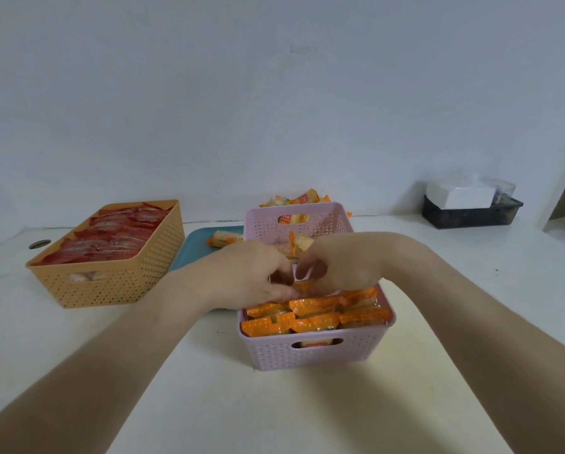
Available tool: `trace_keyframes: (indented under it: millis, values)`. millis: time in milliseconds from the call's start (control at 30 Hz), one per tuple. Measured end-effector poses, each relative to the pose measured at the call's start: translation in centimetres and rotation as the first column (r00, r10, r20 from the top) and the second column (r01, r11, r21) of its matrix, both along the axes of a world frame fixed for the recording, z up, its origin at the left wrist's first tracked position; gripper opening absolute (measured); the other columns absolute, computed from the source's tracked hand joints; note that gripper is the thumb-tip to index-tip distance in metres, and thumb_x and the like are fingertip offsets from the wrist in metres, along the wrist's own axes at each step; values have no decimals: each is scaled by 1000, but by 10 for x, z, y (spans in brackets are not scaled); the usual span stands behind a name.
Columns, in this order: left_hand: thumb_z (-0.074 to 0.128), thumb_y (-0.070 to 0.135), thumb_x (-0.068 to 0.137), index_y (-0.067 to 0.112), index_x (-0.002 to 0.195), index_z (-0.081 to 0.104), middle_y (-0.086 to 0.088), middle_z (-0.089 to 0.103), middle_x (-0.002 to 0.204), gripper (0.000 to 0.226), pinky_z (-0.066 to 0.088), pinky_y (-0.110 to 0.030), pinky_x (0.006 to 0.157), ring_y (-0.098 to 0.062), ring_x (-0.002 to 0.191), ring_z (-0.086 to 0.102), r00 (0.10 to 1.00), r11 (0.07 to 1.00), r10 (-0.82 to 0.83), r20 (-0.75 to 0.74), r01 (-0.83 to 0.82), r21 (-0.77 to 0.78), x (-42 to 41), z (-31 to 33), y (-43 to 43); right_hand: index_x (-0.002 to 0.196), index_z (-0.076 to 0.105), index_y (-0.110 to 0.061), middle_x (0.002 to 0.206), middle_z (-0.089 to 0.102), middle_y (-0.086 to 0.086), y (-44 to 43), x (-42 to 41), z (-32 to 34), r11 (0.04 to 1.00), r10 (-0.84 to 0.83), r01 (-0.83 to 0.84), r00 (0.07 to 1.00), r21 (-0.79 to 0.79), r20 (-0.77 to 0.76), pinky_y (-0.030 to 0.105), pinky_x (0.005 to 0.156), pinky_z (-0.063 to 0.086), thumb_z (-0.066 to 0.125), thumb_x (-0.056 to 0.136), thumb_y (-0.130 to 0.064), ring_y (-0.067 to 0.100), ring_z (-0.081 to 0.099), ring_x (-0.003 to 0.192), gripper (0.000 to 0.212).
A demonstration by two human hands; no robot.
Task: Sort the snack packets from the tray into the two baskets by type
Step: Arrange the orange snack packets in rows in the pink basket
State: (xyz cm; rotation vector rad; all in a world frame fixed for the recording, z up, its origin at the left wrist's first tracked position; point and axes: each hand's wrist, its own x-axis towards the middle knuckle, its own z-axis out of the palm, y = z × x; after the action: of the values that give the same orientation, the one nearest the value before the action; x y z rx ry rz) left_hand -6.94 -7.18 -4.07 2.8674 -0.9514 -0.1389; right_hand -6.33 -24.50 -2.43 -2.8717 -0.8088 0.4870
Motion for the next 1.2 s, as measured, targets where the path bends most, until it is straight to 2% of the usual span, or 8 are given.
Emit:
trace_keyframes:
  millis: [100,233,433,567,733,933,1067,1200]
  values:
    - [54,54,90,32,106,68,24,53,75,31,42,-18,64,1,76,55,1000,999,12,-27,-11,32,3,3,0,133,57,-24,132,59,-5,-5,-1,9,999,-27,29,998,38,-53,36,101,47,54,95,-35,15,58,114,40]
    - [50,58,89,32,114,66,20,63,95,40,50,-26,80,-2,89,58,999,999,11,-47,-9,39,7,6,-1,129,58,-26,124,61,-5,-11,26,16,971,-151,115,976,212,160,32,95,48,56,91,-25,15,59,110,38]
    - [55,37,94,27,103,74,12,72,98,23,50,-26,79,-5,88,62,994,995,69,82,-62,-79,23,14,-3,147,31,-18,138,51,11,6,70,-27,993,-115,117,965,8,236,35,93,43,57,94,-27,29,53,121,59]
    - [53,26,88,20,90,72,0,71,86,20,52,-36,70,-19,79,62,961,980,106,255,-145,139,63,8,-13,142,32,-21,131,59,10,11,77,-39,992,-52,94,913,-85,404,40,89,45,47,96,-25,32,56,119,49]
    - [53,18,90,15,101,61,-7,66,97,13,43,-32,67,-21,78,53,976,913,83,200,-155,377,85,-5,-37,138,42,-27,120,64,6,2,54,-20,993,-115,87,892,84,437,39,82,52,54,85,-25,29,61,108,54]
    - [56,31,91,31,109,49,-2,63,102,19,53,-40,80,-22,84,54,989,906,20,146,-80,415,108,-21,-34,98,65,-26,95,43,-4,-15,24,-7,957,-249,142,853,255,460,32,74,48,58,80,-34,19,53,85,21]
    - [52,22,89,40,138,40,0,63,118,53,52,-36,77,-23,97,58,981,898,-17,192,-69,435,105,-22,-32,59,46,-24,76,46,-4,-25,10,-18,955,-271,169,832,245,484,31,66,44,56,76,-31,22,48,81,21]
    - [47,33,84,35,106,50,1,67,102,22,50,-35,68,-22,86,58,966,958,4,257,-78,277,92,-12,-26,82,62,-19,105,52,-3,-31,1,-27,963,-263,197,825,182,501,38,83,43,57,83,-46,22,46,106,27]
